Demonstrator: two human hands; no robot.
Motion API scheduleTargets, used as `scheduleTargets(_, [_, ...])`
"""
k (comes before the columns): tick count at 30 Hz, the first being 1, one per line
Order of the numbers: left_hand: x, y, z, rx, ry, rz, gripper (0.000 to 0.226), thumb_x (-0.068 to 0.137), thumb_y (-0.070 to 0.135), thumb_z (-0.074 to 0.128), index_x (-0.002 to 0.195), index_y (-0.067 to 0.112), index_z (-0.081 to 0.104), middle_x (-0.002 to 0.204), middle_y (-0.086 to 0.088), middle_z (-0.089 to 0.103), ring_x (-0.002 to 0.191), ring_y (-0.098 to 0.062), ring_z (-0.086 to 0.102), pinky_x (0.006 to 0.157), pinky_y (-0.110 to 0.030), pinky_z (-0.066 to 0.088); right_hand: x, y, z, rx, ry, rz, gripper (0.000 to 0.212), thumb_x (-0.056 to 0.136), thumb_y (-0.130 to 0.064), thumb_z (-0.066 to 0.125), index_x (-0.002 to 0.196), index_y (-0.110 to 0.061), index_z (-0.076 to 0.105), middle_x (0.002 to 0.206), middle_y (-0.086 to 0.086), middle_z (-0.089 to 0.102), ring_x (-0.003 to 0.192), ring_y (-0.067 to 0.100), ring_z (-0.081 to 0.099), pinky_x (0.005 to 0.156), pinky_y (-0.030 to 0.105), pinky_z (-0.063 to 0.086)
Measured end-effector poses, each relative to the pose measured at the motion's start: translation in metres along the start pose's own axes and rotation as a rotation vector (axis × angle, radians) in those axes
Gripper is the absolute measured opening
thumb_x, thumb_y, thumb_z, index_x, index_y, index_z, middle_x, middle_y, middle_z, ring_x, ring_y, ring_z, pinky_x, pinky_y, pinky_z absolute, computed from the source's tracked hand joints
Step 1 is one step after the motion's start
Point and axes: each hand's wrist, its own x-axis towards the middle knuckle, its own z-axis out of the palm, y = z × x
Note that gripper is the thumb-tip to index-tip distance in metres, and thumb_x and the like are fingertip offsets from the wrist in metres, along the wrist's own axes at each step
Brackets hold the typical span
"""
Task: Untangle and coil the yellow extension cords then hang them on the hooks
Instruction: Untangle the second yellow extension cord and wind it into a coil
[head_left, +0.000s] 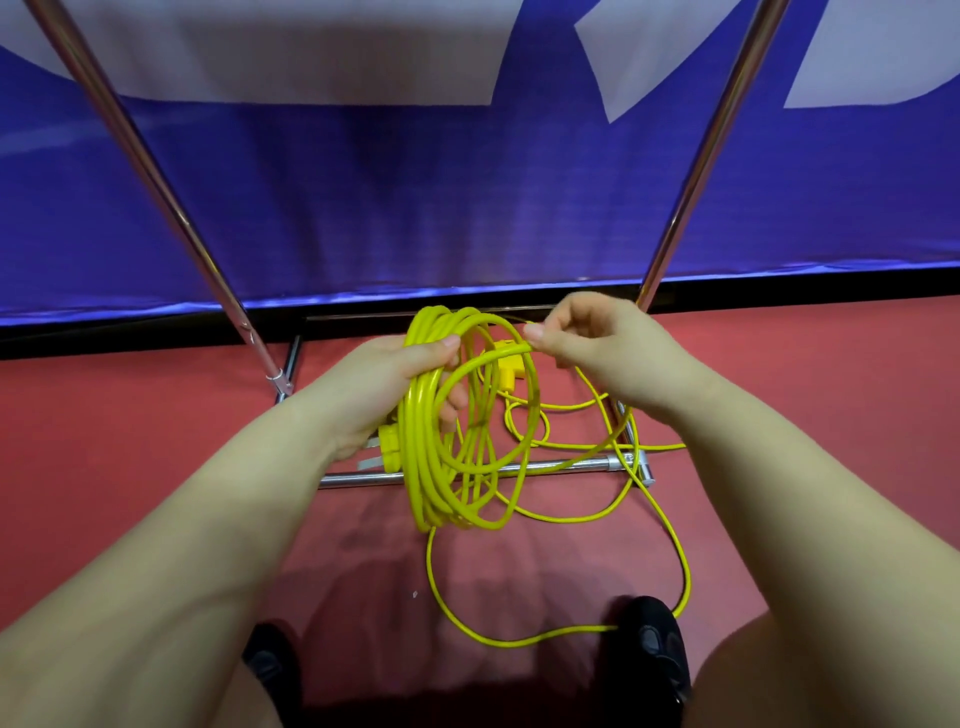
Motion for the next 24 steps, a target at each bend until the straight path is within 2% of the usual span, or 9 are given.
scheduleTargets(2, [-0.002, 0.001, 0.002, 0.001, -0.032, -0.020, 0.020, 0.094, 0.021, 0.047, 0.081, 0.007, 0.055, 0.056, -0.006, 0.067, 0.044, -0.014, 0.062, 0.045, -0.024, 0.052, -0.001, -0.003, -0.002, 0.151, 0.014, -0.044, 0.021, 0.083, -0.028, 0.068, 0.070, -0.016, 0.056, 0.066, 0.009, 0.046, 0.057, 0.010, 0.039, 0.051, 0.016, 0.032])
scheduleTargets(6, [-0.003, 0.000, 0.005, -0.020, -0.074, -0.044, 0.019, 0.093, 0.020, 0.048, 0.078, 0.009, 0.055, 0.063, -0.008, 0.070, 0.049, -0.017, 0.065, 0.049, -0.026, 0.055, -0.004, -0.004, 0.002, 0.123, -0.157, -0.116, 0.019, 0.075, -0.025, 0.073, 0.067, -0.015, 0.058, 0.067, 0.010, 0.045, 0.064, 0.018, 0.037, 0.059, 0.031, 0.031])
scheduleTargets(8, [-0.002, -0.002, 0.006, -0.019, -0.069, -0.053, 0.018, 0.092, 0.020, 0.049, 0.080, 0.009, 0.057, 0.063, -0.008, 0.070, 0.049, -0.018, 0.065, 0.051, -0.027, 0.056, -0.007, -0.005, 0.008, 0.041, -0.281, -0.128, 0.019, 0.073, -0.021, 0.076, 0.067, -0.015, 0.059, 0.066, 0.010, 0.048, 0.063, 0.016, 0.040, 0.060, 0.029, 0.033])
scheduleTargets(10, [-0.001, -0.004, 0.007, 0.007, -0.065, -0.062, 0.017, 0.092, 0.022, 0.051, 0.082, 0.009, 0.058, 0.065, -0.009, 0.070, 0.054, -0.020, 0.067, 0.055, -0.031, 0.057, -0.008, -0.006, 0.013, -0.022, -0.318, -0.130, 0.019, 0.073, -0.022, 0.077, 0.066, -0.017, 0.060, 0.064, 0.002, 0.052, 0.061, 0.009, 0.044, 0.060, 0.021, 0.036])
scheduleTargets(14, [-0.001, -0.006, 0.010, 0.018, -0.092, -0.078, 0.021, 0.093, 0.023, 0.050, 0.082, 0.010, 0.061, 0.069, -0.012, 0.072, 0.059, -0.023, 0.069, 0.058, -0.033, 0.058, -0.004, -0.004, 0.015, -0.061, -0.160, -0.110, 0.024, 0.072, -0.029, 0.078, 0.069, -0.017, 0.057, 0.065, 0.001, 0.055, 0.059, 0.010, 0.045, 0.058, 0.024, 0.037])
scheduleTargets(17, [-0.004, -0.006, 0.013, 0.060, -0.111, -0.053, 0.023, 0.094, 0.023, 0.049, 0.081, 0.009, 0.061, 0.065, -0.009, 0.070, 0.050, -0.018, 0.064, 0.049, -0.026, 0.055, -0.004, -0.003, 0.015, -0.143, -0.051, -0.116, 0.031, 0.070, -0.038, 0.077, 0.072, -0.018, 0.054, 0.061, -0.004, 0.053, 0.055, 0.009, 0.043, 0.054, 0.024, 0.036])
scheduleTargets(20, [-0.004, -0.007, 0.013, 0.088, -0.088, -0.016, 0.029, 0.094, 0.023, 0.049, 0.071, 0.008, 0.059, 0.057, -0.005, 0.064, 0.044, -0.016, 0.057, 0.048, -0.027, 0.051, -0.005, -0.002, 0.015, -0.170, -0.037, -0.110, 0.035, 0.074, -0.048, 0.070, 0.074, -0.017, 0.054, 0.061, -0.007, 0.050, 0.053, 0.006, 0.042, 0.053, 0.023, 0.036])
scheduleTargets(22, [-0.003, -0.005, 0.012, 0.064, -0.069, -0.009, 0.028, 0.094, 0.023, 0.049, 0.072, 0.008, 0.057, 0.055, -0.004, 0.062, 0.043, -0.015, 0.056, 0.047, -0.026, 0.050, -0.002, 0.002, 0.013, -0.222, -0.039, -0.038, 0.040, 0.081, -0.056, 0.056, 0.078, -0.016, 0.056, 0.066, -0.005, 0.055, 0.061, 0.009, 0.049, 0.060, 0.027, 0.040])
scheduleTargets(24, [-0.002, -0.003, 0.010, 0.023, -0.049, -0.001, 0.026, 0.094, 0.023, 0.048, 0.074, 0.008, 0.056, 0.054, -0.004, 0.062, 0.042, -0.015, 0.056, 0.046, -0.024, 0.050, 0.001, 0.010, 0.008, -0.298, -0.029, 0.063, 0.053, 0.086, -0.063, 0.040, 0.089, -0.014, 0.060, 0.084, 0.002, 0.067, 0.081, 0.016, 0.061, 0.080, 0.033, 0.048])
